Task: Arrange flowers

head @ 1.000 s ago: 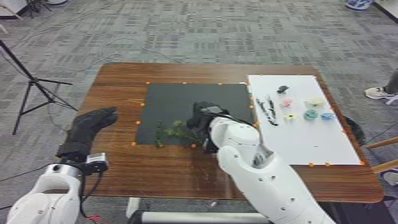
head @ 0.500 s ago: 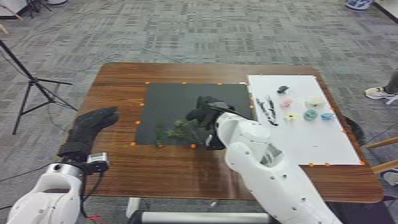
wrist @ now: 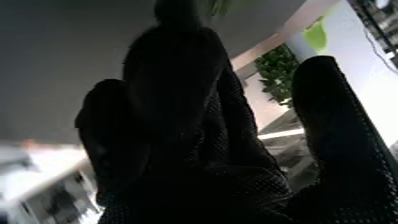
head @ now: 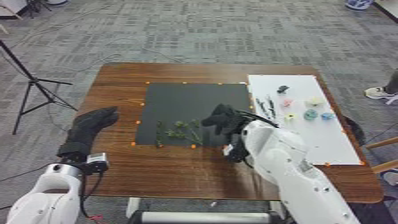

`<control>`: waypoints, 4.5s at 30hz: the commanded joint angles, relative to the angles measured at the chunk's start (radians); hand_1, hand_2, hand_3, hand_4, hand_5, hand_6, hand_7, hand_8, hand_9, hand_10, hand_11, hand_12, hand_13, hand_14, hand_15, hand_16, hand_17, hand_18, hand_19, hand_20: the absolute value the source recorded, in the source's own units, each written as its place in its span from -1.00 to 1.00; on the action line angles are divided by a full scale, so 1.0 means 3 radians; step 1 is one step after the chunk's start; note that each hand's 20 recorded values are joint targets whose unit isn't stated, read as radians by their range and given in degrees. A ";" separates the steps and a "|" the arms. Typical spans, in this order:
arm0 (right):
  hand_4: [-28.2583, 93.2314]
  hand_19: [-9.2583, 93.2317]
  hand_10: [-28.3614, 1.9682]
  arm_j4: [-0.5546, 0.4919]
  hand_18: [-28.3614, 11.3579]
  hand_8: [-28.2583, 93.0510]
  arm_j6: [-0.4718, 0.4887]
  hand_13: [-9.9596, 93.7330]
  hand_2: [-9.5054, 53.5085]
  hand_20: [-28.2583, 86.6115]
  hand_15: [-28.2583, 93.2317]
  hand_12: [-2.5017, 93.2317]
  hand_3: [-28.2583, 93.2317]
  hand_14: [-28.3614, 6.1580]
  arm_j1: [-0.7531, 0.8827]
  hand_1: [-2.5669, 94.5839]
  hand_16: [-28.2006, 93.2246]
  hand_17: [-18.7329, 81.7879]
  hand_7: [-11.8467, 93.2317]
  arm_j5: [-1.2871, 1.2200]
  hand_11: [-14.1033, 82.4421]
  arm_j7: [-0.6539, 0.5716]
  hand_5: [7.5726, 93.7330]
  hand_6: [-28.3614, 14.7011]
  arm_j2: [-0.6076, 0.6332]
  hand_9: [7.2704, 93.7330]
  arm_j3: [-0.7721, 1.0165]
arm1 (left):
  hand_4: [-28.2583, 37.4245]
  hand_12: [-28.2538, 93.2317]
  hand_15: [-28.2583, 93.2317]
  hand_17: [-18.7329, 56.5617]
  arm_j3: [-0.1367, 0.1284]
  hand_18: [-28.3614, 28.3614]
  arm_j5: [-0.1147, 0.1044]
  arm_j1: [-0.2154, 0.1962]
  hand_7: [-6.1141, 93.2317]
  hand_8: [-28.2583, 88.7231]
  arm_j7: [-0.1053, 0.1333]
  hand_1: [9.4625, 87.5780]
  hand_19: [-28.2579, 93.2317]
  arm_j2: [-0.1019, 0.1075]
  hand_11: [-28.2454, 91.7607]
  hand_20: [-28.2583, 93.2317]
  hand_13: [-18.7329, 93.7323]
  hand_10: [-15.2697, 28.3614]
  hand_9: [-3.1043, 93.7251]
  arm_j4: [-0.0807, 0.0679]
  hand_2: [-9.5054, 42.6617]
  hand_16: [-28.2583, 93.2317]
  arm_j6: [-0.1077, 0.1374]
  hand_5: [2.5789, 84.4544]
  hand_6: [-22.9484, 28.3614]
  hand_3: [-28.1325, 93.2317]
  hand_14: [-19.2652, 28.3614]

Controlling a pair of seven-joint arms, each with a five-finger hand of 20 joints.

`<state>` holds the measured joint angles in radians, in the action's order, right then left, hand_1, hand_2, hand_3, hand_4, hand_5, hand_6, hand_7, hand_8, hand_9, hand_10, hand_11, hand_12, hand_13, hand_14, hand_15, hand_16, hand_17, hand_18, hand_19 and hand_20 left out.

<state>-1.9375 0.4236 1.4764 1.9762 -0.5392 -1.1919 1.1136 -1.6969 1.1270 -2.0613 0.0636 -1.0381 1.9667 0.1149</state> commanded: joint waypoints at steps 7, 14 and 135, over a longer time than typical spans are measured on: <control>-0.60 1.00 -0.35 -0.0172 -0.47 -0.60 -0.0460 1.00 -0.35 0.41 0.27 -0.68 0.54 0.36 0.0290 -0.56 -0.02 0.60 -0.51 -0.0222 -0.52 0.0202 0.00 -0.08 -0.0004 0.49 -0.0069 | -0.94 -0.35 -0.24 -0.49 -0.0002 0.48 0.0001 -0.0024 -0.58 -0.65 0.0001 -0.71 -0.40 -0.0037 -0.21 -0.29 -0.06 0.36 0.05 0.0026 -0.60 -0.53 -0.0050 0.08 0.08 0.57 0.59; -0.59 1.00 -0.37 -0.0139 -0.47 -0.57 -0.0443 1.00 -0.35 0.40 0.28 -0.69 0.55 0.37 0.0323 -0.57 -0.04 0.60 -0.45 -0.0190 -0.52 0.0232 -0.04 -0.12 -0.0092 0.46 -0.0135 | -0.94 -0.35 -0.24 -0.49 0.0017 0.48 0.0004 -0.0011 -0.58 -0.64 -0.0007 -0.71 -0.41 -0.0056 -0.21 -0.29 -0.06 0.36 0.05 0.0015 -0.60 -0.53 -0.0079 0.08 0.08 0.57 0.59; -0.68 1.00 -0.22 0.1088 -0.50 -0.81 0.0260 1.00 -0.26 0.57 0.38 -0.73 0.56 0.39 -0.0807 -0.63 -0.07 0.60 0.38 0.1336 -0.54 0.1512 0.00 -0.04 -0.0502 0.28 -0.0617 | -0.94 -0.35 -0.24 -0.50 0.0228 0.49 0.0009 0.0319 -0.58 -0.65 0.0043 -0.71 -0.41 -0.0119 -0.21 -0.29 -0.06 0.36 0.05 -0.0147 -0.59 -0.53 -0.0167 0.07 0.07 0.57 0.59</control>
<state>-1.6203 0.5173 1.2507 2.3469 -0.0605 -1.3423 0.9324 -1.6357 1.1280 -1.9694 0.0698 -1.0614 1.9248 0.0702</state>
